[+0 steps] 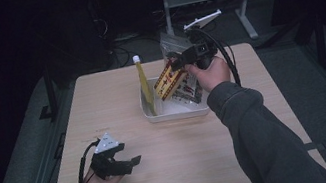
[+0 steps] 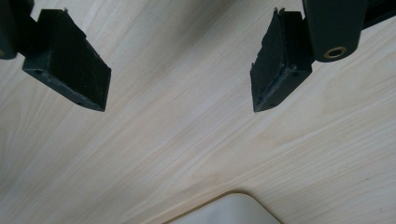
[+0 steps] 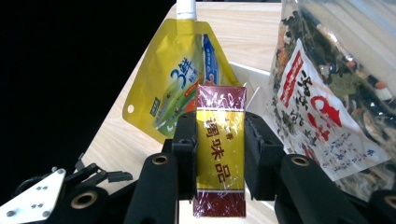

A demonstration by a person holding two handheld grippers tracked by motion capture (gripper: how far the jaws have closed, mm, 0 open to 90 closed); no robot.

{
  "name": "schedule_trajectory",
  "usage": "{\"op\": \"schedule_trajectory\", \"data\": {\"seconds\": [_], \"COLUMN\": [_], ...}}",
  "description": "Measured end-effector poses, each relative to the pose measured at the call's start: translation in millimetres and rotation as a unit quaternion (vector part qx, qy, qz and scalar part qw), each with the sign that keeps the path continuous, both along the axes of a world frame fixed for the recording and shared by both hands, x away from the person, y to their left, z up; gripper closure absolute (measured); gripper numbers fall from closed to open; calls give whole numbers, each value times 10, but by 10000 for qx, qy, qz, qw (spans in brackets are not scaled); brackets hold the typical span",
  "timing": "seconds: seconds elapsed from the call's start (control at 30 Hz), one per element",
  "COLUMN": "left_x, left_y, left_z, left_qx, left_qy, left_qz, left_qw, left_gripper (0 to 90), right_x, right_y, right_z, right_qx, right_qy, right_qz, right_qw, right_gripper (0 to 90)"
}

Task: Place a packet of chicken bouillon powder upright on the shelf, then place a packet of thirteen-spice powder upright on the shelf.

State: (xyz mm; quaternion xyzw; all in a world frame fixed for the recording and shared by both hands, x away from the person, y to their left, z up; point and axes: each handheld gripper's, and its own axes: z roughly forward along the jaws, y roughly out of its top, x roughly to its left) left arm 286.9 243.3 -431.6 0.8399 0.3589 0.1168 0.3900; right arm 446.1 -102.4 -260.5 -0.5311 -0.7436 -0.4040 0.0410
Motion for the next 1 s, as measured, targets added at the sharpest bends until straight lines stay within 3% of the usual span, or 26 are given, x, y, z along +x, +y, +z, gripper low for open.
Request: {"op": "schedule_trajectory", "data": {"seconds": [0.37, 1.0], "left_x": [0, 8], "left_y": [8, 10], "left_z": [2, -7], "left_qx": [10, 11], "left_qy": [-10, 10], "left_qz": [-9, 25], "left_qw": [10000, 10000], "left_gripper": [197, 198], "right_x": [68, 222], "right_y": [95, 290], "right_z": [-11, -181], "right_qx": [-90, -242], "right_qy": [-22, 14], "right_qz": [-87, -738], "right_qw": [9999, 9970], "right_gripper": [684, 683]}}
